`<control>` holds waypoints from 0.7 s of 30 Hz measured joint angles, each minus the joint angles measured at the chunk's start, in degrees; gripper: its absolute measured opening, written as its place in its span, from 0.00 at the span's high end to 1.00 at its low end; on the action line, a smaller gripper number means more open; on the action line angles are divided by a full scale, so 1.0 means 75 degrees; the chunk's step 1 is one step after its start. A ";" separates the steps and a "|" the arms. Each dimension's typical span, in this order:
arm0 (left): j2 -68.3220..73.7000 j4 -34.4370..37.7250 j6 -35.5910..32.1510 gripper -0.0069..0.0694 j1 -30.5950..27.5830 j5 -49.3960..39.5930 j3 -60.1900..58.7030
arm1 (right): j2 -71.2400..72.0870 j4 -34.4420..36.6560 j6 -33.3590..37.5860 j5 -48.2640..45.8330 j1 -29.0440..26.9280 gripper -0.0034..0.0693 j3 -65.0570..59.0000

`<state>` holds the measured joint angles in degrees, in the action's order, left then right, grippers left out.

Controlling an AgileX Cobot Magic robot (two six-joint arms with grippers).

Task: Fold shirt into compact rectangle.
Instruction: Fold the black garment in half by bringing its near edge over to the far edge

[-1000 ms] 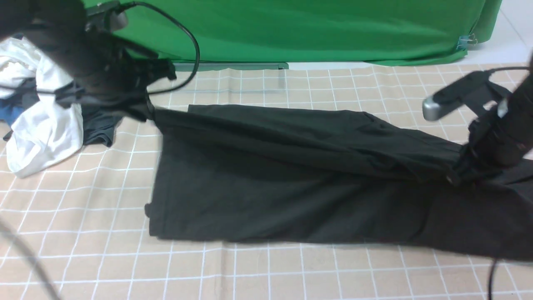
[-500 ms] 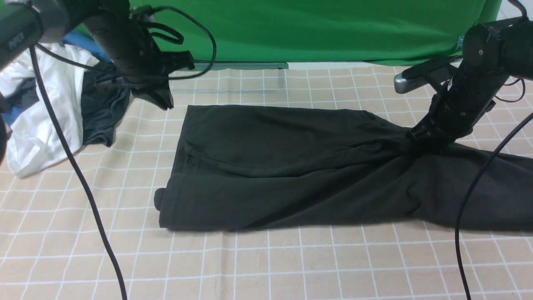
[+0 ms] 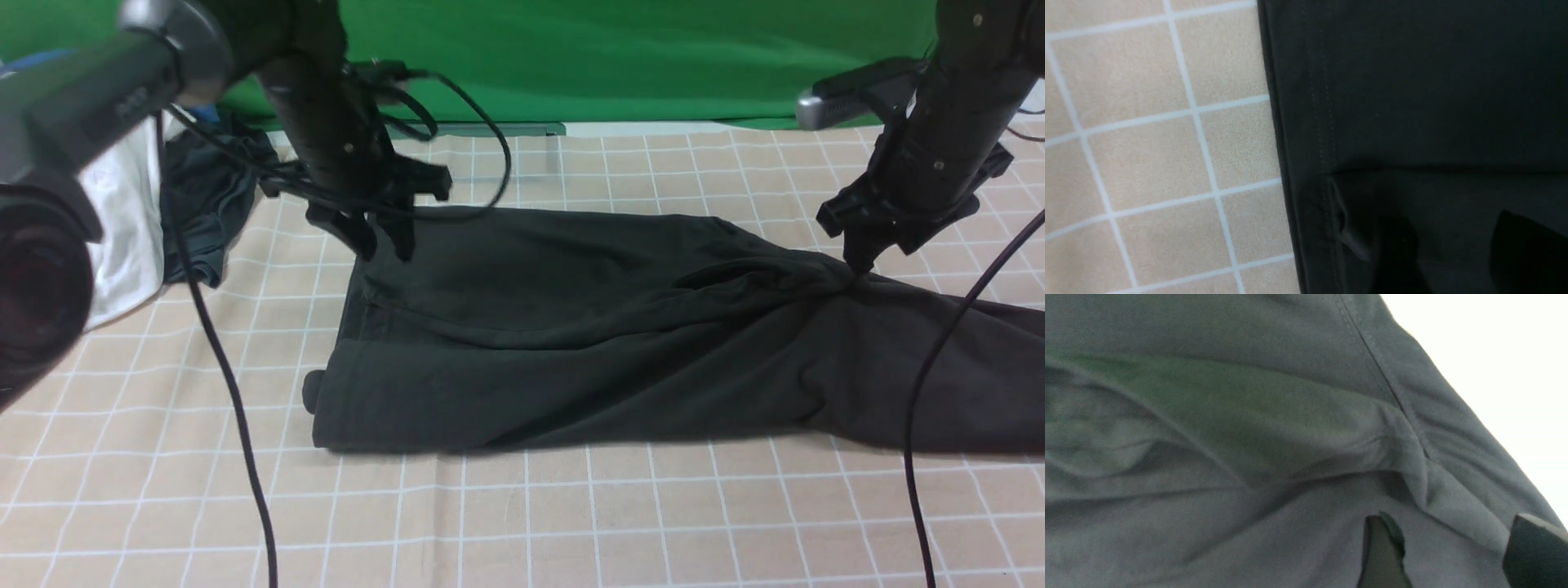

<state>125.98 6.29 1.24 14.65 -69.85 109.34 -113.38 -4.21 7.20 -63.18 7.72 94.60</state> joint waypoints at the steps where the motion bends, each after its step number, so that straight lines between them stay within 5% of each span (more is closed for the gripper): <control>1: 0.0112 -0.0065 0.0088 0.37 0.0033 -0.0008 0.0000 | 0.0040 0.0000 0.0000 -0.0049 0.0000 0.36 0.0000; 5: 0.0264 -0.0175 0.0358 0.22 0.0033 -0.0008 0.0000 | 0.0116 0.0000 -0.0009 -0.0202 0.0000 0.36 0.0000; 11: 0.0264 -0.0168 0.0425 0.20 0.0033 -0.0008 -0.0008 | 0.0162 0.0000 -0.0009 -0.0389 0.0000 0.36 0.0000; 21: 0.0289 -0.0279 0.0491 0.47 0.0033 0.0003 -0.0512 | 0.0162 0.0000 -0.0017 -0.0387 0.0000 0.36 0.0000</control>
<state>128.15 4.19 4.92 14.89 -69.83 105.49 -112.16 -4.21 7.07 -66.09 7.72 94.60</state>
